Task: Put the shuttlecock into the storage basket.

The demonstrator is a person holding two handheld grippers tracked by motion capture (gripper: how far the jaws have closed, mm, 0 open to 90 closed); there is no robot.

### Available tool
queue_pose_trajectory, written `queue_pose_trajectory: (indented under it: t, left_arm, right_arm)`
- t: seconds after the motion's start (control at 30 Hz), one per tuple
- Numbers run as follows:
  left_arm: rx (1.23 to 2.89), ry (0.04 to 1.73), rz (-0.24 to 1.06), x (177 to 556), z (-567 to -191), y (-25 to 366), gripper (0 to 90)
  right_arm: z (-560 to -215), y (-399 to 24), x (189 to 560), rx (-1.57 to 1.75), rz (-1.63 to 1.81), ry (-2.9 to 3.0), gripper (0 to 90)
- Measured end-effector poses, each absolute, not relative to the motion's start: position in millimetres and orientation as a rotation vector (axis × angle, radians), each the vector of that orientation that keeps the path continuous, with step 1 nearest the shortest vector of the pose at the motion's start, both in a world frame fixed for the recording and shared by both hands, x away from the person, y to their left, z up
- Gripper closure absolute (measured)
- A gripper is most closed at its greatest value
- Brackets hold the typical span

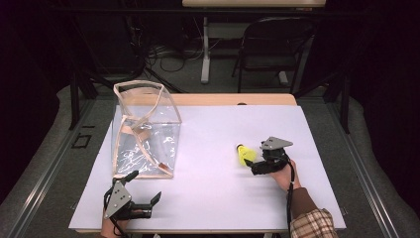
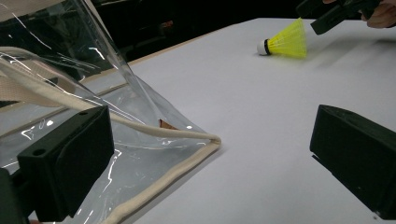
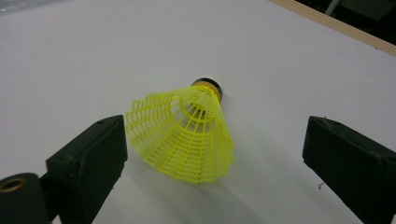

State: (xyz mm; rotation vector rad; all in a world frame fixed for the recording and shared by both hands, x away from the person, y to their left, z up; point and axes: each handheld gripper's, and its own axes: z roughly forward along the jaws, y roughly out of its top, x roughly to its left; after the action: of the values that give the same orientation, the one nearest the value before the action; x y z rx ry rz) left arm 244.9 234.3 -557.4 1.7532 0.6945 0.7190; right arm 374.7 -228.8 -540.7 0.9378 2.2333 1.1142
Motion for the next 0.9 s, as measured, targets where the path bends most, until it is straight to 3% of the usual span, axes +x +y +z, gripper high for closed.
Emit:
queue_pose_trajectory:
  t: [0.43,0.9]
  left_arm:
    - [1.76,0.681,0.715,244,-557,233,0.0]
    - [1.764,0.68,0.715,244,-557,233,0.0]
  right_arm:
    - [-546,-224,376,0.949,1.073,2.242,20.7]
    - [-552,-219,379,0.974,0.977,2.243,55.5]
